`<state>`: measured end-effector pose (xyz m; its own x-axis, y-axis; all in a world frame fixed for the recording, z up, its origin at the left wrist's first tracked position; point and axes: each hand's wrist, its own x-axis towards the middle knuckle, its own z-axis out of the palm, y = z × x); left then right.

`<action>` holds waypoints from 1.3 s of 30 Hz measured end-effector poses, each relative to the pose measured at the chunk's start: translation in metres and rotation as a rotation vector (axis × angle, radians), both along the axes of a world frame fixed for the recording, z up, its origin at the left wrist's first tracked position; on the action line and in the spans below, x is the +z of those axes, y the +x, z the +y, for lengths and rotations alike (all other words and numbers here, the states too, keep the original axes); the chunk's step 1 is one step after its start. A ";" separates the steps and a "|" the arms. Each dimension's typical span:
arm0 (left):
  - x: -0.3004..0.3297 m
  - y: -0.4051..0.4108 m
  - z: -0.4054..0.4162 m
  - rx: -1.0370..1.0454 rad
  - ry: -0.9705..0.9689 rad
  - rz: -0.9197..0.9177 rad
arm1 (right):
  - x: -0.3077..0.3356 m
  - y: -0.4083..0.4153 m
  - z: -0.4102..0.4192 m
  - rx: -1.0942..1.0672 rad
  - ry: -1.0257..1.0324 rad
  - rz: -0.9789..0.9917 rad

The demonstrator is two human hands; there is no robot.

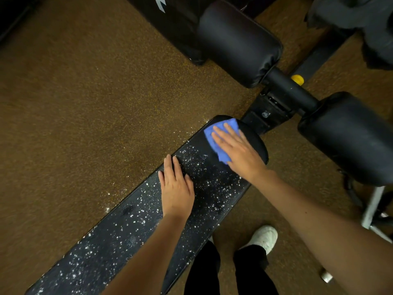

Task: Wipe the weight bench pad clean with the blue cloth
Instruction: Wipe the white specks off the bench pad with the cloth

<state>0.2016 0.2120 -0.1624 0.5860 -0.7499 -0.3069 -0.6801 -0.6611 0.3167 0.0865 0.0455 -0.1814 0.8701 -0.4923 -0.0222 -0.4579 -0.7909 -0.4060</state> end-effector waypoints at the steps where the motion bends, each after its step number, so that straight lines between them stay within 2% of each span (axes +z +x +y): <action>1: -0.001 0.000 0.000 0.002 0.004 -0.022 | 0.001 0.005 -0.002 -0.075 0.003 0.006; 4: -0.005 0.002 0.003 0.012 0.010 -0.073 | 0.000 0.018 0.012 -0.189 0.024 0.018; 8: -0.007 0.000 0.009 -0.010 0.014 -0.079 | -0.003 -0.009 0.030 0.097 0.000 0.001; 10: -0.005 -0.002 0.010 -0.014 0.020 -0.078 | 0.001 -0.029 0.019 0.144 0.014 -0.001; 15: -0.003 -0.007 0.009 -0.036 0.065 -0.030 | 0.000 -0.027 -0.014 -0.164 0.077 -0.030; 17: -0.005 -0.011 0.008 -0.029 0.067 -0.041 | 0.000 -0.019 -0.007 -0.221 0.080 -0.009; 19: -0.008 -0.013 0.007 -0.019 0.066 -0.059 | 0.001 -0.024 0.011 -0.180 0.056 0.000; 23: -0.008 -0.015 0.005 0.000 0.059 -0.061 | -0.001 -0.062 0.032 0.080 0.013 0.017; 25: -0.006 -0.018 0.004 0.013 0.053 -0.071 | 0.000 -0.076 0.023 0.143 0.017 0.034; 30: -0.006 -0.027 0.007 0.031 0.060 -0.099 | 0.000 -0.057 -0.006 -0.036 0.028 0.038; 34: -0.007 -0.035 0.009 0.077 0.040 -0.098 | -0.003 -0.057 0.009 -0.115 0.057 -0.017; 39: -0.010 -0.046 0.007 0.108 0.028 -0.101 | -0.007 -0.102 0.037 0.138 0.032 -0.018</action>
